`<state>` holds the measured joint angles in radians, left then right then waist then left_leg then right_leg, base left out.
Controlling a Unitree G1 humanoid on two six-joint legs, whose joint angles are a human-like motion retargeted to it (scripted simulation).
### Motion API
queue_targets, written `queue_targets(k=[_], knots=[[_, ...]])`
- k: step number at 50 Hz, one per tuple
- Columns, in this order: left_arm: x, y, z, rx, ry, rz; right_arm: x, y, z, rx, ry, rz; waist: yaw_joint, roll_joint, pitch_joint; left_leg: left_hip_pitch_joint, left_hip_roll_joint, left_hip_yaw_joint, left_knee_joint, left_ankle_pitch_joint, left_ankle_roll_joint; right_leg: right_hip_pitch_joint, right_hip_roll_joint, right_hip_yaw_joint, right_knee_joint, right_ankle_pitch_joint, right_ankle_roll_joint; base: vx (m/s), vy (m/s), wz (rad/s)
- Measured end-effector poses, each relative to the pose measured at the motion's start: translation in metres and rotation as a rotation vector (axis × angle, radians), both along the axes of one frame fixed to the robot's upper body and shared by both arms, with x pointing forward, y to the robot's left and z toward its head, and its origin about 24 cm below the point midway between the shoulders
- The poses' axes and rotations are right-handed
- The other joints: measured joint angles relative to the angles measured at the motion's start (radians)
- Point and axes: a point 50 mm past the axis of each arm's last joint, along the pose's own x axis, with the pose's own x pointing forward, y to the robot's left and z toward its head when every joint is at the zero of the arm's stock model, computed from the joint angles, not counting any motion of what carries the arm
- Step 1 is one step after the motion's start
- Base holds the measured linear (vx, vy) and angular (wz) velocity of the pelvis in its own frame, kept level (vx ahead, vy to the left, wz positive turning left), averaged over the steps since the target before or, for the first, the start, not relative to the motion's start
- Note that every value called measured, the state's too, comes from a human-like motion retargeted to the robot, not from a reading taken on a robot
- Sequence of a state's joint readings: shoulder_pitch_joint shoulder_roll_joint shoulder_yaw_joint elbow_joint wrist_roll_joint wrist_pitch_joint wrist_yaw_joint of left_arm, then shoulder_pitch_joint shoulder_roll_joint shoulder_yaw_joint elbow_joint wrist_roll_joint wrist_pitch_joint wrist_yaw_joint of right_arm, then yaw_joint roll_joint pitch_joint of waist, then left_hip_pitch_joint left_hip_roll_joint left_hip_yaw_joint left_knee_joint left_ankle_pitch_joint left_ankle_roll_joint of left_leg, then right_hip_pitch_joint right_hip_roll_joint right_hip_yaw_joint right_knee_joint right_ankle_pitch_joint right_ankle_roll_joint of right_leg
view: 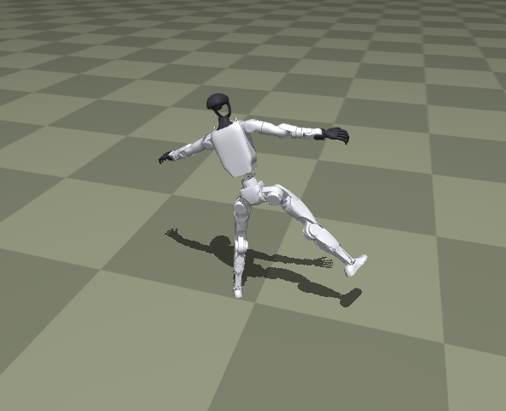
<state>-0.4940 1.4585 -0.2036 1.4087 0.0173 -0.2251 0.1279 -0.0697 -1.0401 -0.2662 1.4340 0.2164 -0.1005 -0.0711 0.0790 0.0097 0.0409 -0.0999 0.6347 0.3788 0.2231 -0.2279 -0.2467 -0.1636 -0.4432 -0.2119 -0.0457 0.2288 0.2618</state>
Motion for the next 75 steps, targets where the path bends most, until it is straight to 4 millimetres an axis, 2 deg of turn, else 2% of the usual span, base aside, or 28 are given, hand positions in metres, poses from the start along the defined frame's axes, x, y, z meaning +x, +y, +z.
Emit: queue_targets(k=[2, 5, 10, 12, 13, 15, 17, 18, 20, 23, 27, 33, 38, 40, 43, 49, 53, 55, 57, 61, 64, 69, 75], knots=[[0.000, -0.001, 0.011, 0.025, -0.020, -0.008, 0.004, -0.006, 0.014, -0.033, -0.007, 0.002, 0.007, 0.046, -0.013, -0.013, 0.072, -0.004, 0.006, 0.017, -0.014, -0.026, -0.026, -0.023, 0.002, 0.013, 0.000, -0.05, -0.02, -0.45], [-0.001, -0.001, 0.020, 0.042, -0.042, -0.014, 0.014, -0.012, 0.032, -0.071, -0.012, 0.028, 0.005, 0.094, -0.030, -0.035, 0.132, -0.012, 0.004, 0.047, -0.015, -0.069, -0.095, -0.044, 0.008, 0.033, 0.000, -0.08, 0.02, -0.28], [-0.012, 0.003, 0.023, 0.022, -0.066, 0.028, 0.036, -0.015, 0.053, -0.118, 0.014, 0.114, -0.027, 0.136, -0.045, -0.058, 0.186, -0.028, -0.006, 0.085, -0.015, -0.135, -0.214, -0.045, 0.028, 0.061, 0.000, -0.05, 0.01, -0.10], [-0.017, 0.005, 0.023, 0.016, -0.065, 0.047, 0.040, -0.014, 0.054, -0.120, 0.029, 0.133, -0.038, 0.142, -0.071, -0.084, 0.202, -0.035, -0.026, 0.109, -0.015, -0.175, -0.247, -0.043, 0.032, 0.074, 0.000, -0.01, -0.01, -0.10], [-0.019, 0.006, 0.017, -0.008, -0.067, 0.060, 0.044, -0.015, 0.061, -0.137, 0.038, 0.147, -0.049, 0.153, -0.057, -0.083, 0.211, -0.044, -0.012, 0.106, -0.015, -0.175, -0.265, -0.038, 0.040, 0.076, 0.000, 0.00, 0.00, 0.00], [-0.022, 0.007, 0.015, -0.022, -0.057, 0.073, 0.045, -0.015, 0.062, -0.138, 0.048, 0.154, -0.061, 0.158, -0.078, -0.107, 0.224, -0.054, -0.029, 0.125, -0.015, -0.207, -0.293, -0.035, 0.043, 0.086, 0.000, 0.00, 0.00, 0.00], [-0.020, 0.007, 0.001, -0.074, -0.039, 0.074, 0.048, -0.018, 0.075, -0.158, 0.055, 0.156, -0.078, 0.179, -0.054, -0.108, 0.237, -0.074, -0.008, 0.118, -0.015, -0.199, -0.319, -0.023, 0.055, 0.085, 0.000, 0.00, 0.00, 0.11], [-0.020, 0.007, -0.001, -0.083, -0.023, 0.073, 0.047, -0.018, 0.074, -0.154, 0.057, 0.154, -0.085, 0.179, -0.066, -0.121, 0.239, -0.079, -0.020, 0.128, -0.015, -0.211, -0.331, -0.018, 0.053, 0.088, 0.000, 0.00, 0.00, 0.00], [-0.017, 0.006, -0.015, -0.138, 0.012, 0.060, 0.047, -0.021, 0.085, -0.164, 0.057, 0.151, -0.102, 0.196, -0.038, -0.117, 0.247, -0.098, -0.006, 0.120, -0.015, -0.191, -0.346, 0.003, 0.061, 0.081, 0.000, -0.01, -0.01, 0.36], [-0.015, 0.005, -0.025, -0.194, 0.068, 0.047, 0.048, -0.022, 0.091, -0.156, 0.056, 0.154, -0.129, 0.202, -0.021, -0.120, 0.246, -0.116, -0.017, 0.123, -0.015, -0.172, -0.344, 0.038, 0.059, 0.070, 0.000, -0.01, -0.02, 0.32], [-0.016, 0.005, -0.030, -0.231, 0.109, 0.043, 0.047, -0.023, 0.091, -0.144, 0.059, 0.157, -0.155, 0.184, -0.009, -0.129, 0.224, -0.128, -0.032, 0.124, -0.015, -0.152, -0.309, 0.059, 0.054, 0.063, 0.000, -0.01, -0.01, 0.10], [-0.011, 0.003, -0.032, -0.221, 0.097, 0.029, 0.034, -0.024, 0.083, -0.136, 0.067, 0.123, -0.158, 0.110, 0.003, -0.127, 0.148, -0.120, -0.023, 0.104, -0.015, -0.105, -0.228, 0.034, 0.039, 0.036, 0.000, 0.00, 0.00, 0.00], [-0.009, 0.001, -0.046, -0.245, 0.118, 0.018, 0.023, -0.023, 0.071, -0.105, 0.052, 0.091, -0.132, 0.046, 0.031, -0.085, 0.095, -0.092, 0.020, 0.052, -0.015, -0.018, -0.111, 0.007, 0.027, -0.020, 0.000, 0.04, -0.03, 0.07], [-0.011, 0.001, -0.056, -0.267, 0.143, 0.018, 0.021, -0.022, 0.065, -0.089, 0.042, 0.087, -0.120, 0.021, 0.048, -0.063, 0.073, -0.079, 0.044, 0.026, -0.009, 0.021, -0.050, 0.031, 0.024, -0.040, 0.000, 0.07, -0.05, 0.12], [-0.015, -0.002, -0.080, -0.314, 0.184, 0.017, 0.023, -0.018, 0.055, -0.072, 0.032, 0.103, -0.113, -0.040, 0.059, -0.054, -0.018, -0.059, 0.065, -0.001, 0.034, 0.051, 0.011, 0.093, 0.017, -0.065, -0.004, 0.00, 0.00, 0.00], [-0.036, -0.016, -0.146, -0.455, 0.281, 0.020, 0.042, -0.002, 0.029, -0.054, 0.074, 0.270, -0.097, -0.121, 0.070, -0.026, -0.173, -0.003, 0.056, -0.025, 0.097, 0.099, 0.178, 0.213, -0.014, -0.128, -0.036, 0.00, 0.00, 0.00], [-0.053, -0.036, -0.199, -0.584, 0.368, 0.019, 0.064, 0.019, 0.013, -0.051, 0.113, 0.480, -0.087, -0.145, 0.077, 0.007, -0.268, 0.036, 0.015, -0.017, 0.112, 0.130, 0.277, 0.272, -0.030, -0.128, -0.059, 0.00, 0.00, 0.00], [-0.059, -0.050, -0.225, -0.646, 0.406, 0.010, 0.078, 0.033, 0.010, -0.057, 0.107, 0.588, -0.076, -0.138, 0.100, 0.036, -0.304, 0.055, -0.003, -0.022, 0.117, 0.153, 0.316, 0.276, -0.028, -0.136, -0.064, 0.00, 0.01, -0.22], [-0.062, -0.068, -0.251, -0.705, 0.459, -0.009, 0.090, 0.049, 0.005, -0.062, 0.085, 0.691, -0.064, -0.134, 0.090, 0.050, -0.352, 0.076, -0.049, 0.002, 0.111, 0.150, 0.334, 0.269, -0.029, -0.158, -0.075, 0.01, -0.02, -0.30], [-0.056, -0.113, -0.298, -0.796, 0.509, -0.105, 0.110, 0.084, -0.005, -0.054, -0.024, 0.824, -0.034, -0.092, 0.106, 0.091, -0.430, 0.109, -0.115, 0.021, 0.105, 0.161, 0.358, 0.273, -0.025, -0.203, -0.076, 0.02, 0.00, -0.26], [-0.045, -0.153, -0.327, -0.867, 0.512, -0.209, 0.118, 0.112, -0.023, 0.000, -0.101, 0.874, -0.016, -0.057, 0.095, 0.099, -0.488, 0.125, -0.153, 0.038, 0.090, 0.153, 0.354, 0.266, -0.019, -0.213, -0.082, 0.01, -0.01, -0.06], [-0.026, -0.221, -0.357, -0.996, 0.472, -0.367, 0.116, 0.159, -0.074, 0.189, -0.110, 0.904, 0.007, 0.002, 0.067, 0.096, -0.562, 0.135, -0.176, 0.046, 0.054, 0.143, 0.307, 0.157, -0.002, -0.299, -0.097, 0.05, -0.04, -0.01], [-0.009, -0.288, -0.376, -1.116, 0.429, -0.465, 0.087, 0.204, -0.135, 0.425, -0.017, 0.845, 0.004, 0.070, 0.022, 0.075, -0.609, 0.105, -0.165, 0.042, 0.029, 0.144, 0.252, 0.079, 0.014, -0.394, -0.093, 0.06, -0.09, 0.32]])
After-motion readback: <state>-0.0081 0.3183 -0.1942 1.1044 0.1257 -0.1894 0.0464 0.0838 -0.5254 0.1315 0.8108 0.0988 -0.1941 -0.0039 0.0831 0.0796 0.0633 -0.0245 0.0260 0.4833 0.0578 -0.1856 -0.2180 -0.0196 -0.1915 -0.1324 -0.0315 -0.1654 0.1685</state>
